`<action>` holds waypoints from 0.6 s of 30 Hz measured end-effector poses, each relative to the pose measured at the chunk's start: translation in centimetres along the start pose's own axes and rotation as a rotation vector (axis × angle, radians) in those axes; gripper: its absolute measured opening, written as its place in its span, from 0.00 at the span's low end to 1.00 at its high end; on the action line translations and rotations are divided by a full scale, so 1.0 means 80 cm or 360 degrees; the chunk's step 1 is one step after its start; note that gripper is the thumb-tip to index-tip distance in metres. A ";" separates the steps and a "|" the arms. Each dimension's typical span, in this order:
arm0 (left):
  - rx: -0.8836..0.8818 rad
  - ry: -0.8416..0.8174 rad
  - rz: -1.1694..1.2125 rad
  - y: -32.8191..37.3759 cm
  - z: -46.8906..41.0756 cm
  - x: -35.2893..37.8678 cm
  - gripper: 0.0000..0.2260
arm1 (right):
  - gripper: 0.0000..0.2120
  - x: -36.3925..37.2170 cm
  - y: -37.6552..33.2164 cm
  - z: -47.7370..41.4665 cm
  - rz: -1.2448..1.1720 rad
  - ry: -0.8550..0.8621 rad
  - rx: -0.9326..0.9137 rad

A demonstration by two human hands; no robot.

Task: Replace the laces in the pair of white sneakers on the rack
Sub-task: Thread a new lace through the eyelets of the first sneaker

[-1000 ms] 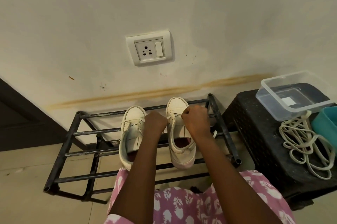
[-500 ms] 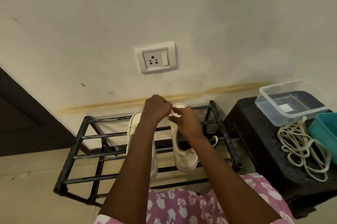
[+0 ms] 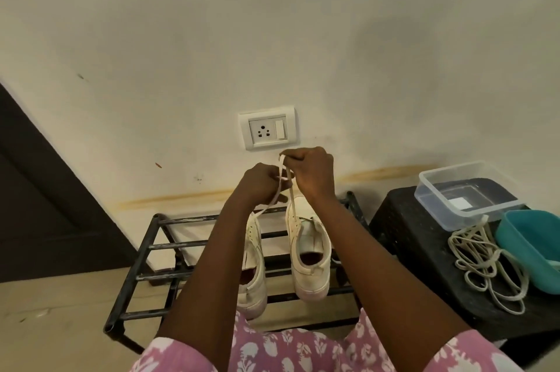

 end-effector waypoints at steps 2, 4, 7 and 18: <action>0.0182 0.0082 0.0107 0.019 0.000 -0.003 0.07 | 0.07 -0.009 -0.018 -0.008 -0.0099 0.0067 0.0001; 0.0330 0.0189 0.0306 0.033 0.002 -0.012 0.08 | 0.06 -0.018 -0.033 -0.016 -0.0172 0.0102 0.0013; 0.0424 0.0224 0.0601 0.047 0.002 -0.020 0.09 | 0.06 -0.035 -0.046 -0.026 -0.0330 0.0176 0.0094; 0.0207 0.0294 0.0342 -0.017 -0.021 -0.020 0.07 | 0.07 -0.088 -0.057 -0.047 -0.0696 0.0290 0.0254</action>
Point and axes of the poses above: each hand's wrist, its own z-axis away from the middle knuckle, its own x-axis out of the palm, y = z × x, the point moved 7 cm from there along -z, towards the middle knuckle, and after that the axes turned 1 degree about -x, right-handed, at the moved point
